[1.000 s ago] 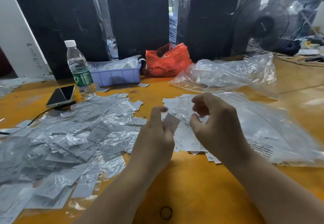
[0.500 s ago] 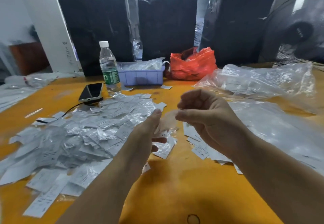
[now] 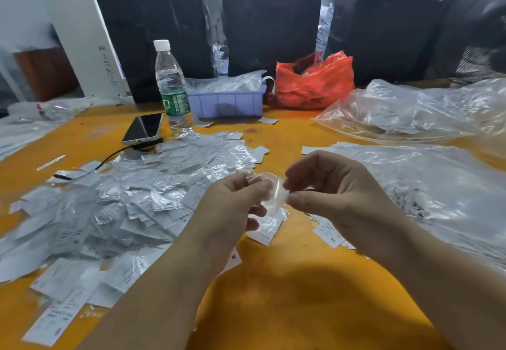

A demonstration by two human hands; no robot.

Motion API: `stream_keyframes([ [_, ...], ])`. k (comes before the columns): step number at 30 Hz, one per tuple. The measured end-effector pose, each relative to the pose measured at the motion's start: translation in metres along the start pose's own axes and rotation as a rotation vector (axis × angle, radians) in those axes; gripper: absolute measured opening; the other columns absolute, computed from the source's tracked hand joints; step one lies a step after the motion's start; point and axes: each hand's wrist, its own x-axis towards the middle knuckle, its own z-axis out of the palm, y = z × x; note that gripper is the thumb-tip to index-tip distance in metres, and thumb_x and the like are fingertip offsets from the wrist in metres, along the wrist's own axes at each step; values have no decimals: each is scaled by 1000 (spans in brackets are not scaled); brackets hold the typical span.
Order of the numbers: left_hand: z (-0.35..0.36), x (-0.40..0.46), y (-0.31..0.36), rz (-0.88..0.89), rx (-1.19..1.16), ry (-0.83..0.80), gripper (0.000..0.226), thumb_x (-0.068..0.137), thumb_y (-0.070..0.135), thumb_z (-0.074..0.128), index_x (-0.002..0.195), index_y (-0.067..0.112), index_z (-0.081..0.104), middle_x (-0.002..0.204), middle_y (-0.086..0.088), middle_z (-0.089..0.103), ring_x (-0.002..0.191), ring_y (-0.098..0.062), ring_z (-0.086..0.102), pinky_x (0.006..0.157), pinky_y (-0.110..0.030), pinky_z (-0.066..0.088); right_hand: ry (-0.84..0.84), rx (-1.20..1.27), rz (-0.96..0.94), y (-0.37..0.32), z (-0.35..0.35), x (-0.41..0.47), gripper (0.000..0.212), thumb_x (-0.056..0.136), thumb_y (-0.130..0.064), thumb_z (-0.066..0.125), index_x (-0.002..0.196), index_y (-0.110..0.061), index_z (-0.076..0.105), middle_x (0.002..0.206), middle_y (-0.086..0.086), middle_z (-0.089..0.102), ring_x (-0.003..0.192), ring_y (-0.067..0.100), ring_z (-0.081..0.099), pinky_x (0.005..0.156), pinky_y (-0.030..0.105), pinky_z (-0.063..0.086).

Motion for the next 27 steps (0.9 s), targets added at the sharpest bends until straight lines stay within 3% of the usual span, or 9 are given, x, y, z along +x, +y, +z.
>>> stream_keyframes([
  [3, 1, -3, 2, 25, -23, 9, 17, 93, 20, 61, 81, 17, 72, 68, 6, 66, 62, -7, 60, 57, -24, 51, 10, -52, -15, -1, 5, -3, 22, 78, 11, 72, 91, -6, 68, 84, 13, 68, 78, 19, 63, 74, 30, 53],
  [9, 10, -3, 4, -50, -208, 20, 28, 93, 14, 61, 68, 18, 74, 86, -10, 68, 82, -24, 65, 69, -37, 60, 63, -83, -26, 0, 10, -4, 33, 73, 22, 67, 88, -8, 67, 77, 2, 66, 74, 16, 60, 70, 32, 53],
  [12, 11, -4, 4, -90, -261, -22, 17, 92, 13, 61, 88, 3, 74, 96, -21, 64, 85, -28, 63, 64, -37, 59, 39, -80, -55, 0, 12, -5, 36, 73, 24, 65, 86, -9, 67, 78, 4, 65, 74, 18, 60, 71, 34, 52],
  [16, 11, -4, 2, -100, -332, -73, 16, 92, 9, 60, 86, 2, 73, 83, -15, 66, 76, -25, 67, 60, -37, 57, 20, -99, -66, 4, 15, -6, 36, 75, 23, 64, 87, -10, 67, 81, 8, 65, 77, 28, 58, 73, 47, 51],
  [19, 10, 0, 0, -56, -317, -18, 17, 88, 6, 64, 74, 5, 74, 80, -16, 71, 75, -26, 72, 65, -38, 60, 34, -139, -62, 6, 13, -6, 34, 76, 19, 66, 90, -12, 67, 84, 9, 65, 79, 25, 60, 73, 44, 53],
  [23, 6, -1, -1, 29, -290, 4, 11, 87, 10, 66, 86, 0, 72, 89, -20, 72, 83, -29, 72, 69, -32, 58, 64, -123, 0, 5, 9, -5, 32, 76, 7, 73, 93, -20, 68, 93, 9, 65, 83, 19, 63, 80, 39, 56],
  [27, 7, -6, 2, 115, -189, 17, 14, 90, 9, 65, 80, 7, 73, 77, -9, 70, 74, -21, 70, 69, -28, 58, 119, -166, 140, 5, 8, -4, 42, 75, -2, 80, 104, -28, 64, 106, -1, 63, 95, 13, 66, 87, 45, 56],
])
